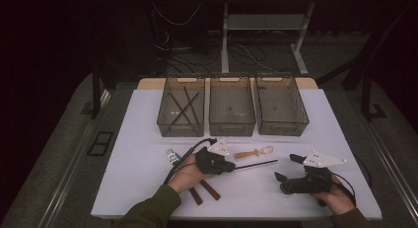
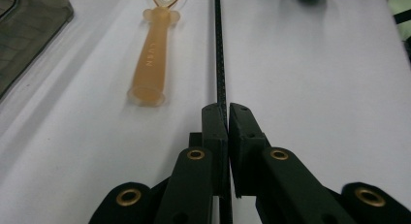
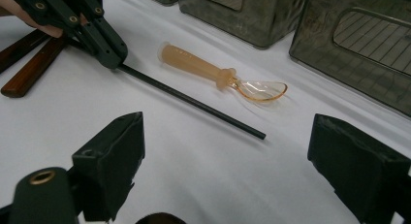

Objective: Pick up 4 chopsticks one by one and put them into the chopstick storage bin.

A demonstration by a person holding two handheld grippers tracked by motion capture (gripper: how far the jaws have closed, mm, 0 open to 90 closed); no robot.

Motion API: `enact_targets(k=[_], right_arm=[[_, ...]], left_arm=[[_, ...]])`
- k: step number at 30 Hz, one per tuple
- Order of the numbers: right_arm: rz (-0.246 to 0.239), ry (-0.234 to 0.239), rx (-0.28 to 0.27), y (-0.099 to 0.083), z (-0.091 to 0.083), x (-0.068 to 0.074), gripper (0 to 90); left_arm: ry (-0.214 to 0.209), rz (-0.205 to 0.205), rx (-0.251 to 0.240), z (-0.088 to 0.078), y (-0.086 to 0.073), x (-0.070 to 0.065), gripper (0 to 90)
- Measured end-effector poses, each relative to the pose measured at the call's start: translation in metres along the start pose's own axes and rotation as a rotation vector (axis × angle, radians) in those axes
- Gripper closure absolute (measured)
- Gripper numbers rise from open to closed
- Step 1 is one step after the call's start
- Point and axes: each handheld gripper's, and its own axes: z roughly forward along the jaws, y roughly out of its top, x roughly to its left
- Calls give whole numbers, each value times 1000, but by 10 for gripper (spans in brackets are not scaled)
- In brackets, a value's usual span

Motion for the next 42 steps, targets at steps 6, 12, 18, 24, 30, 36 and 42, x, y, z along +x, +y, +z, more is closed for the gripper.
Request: enact_targets(k=[6, 12, 18, 24, 30, 36, 42], right_arm=[[0, -1, 0, 0, 0, 0, 135], [1, -2, -2, 0, 0, 0, 135], [-3, -3, -3, 0, 0, 0, 134], [-2, 0, 0, 0, 0, 1, 135], [-2, 1, 0, 0, 0, 1, 135], [-4, 3, -1, 0, 0, 1, 134], [-5, 4, -1, 1, 0, 1, 134]], left_arm=[[-5, -7, 1, -9, 3, -7, 856], [10, -20, -7, -17, 4, -11, 856], [29, -25, -27, -29, 7, -12, 856], [47, -67, -40, -42, 10, -14, 855], [68, -82, -50, -53, 12, -12, 855], [99, -92, -60, -67, 13, -9, 855], [139, -107, -74, -82, 9, -2, 855]])
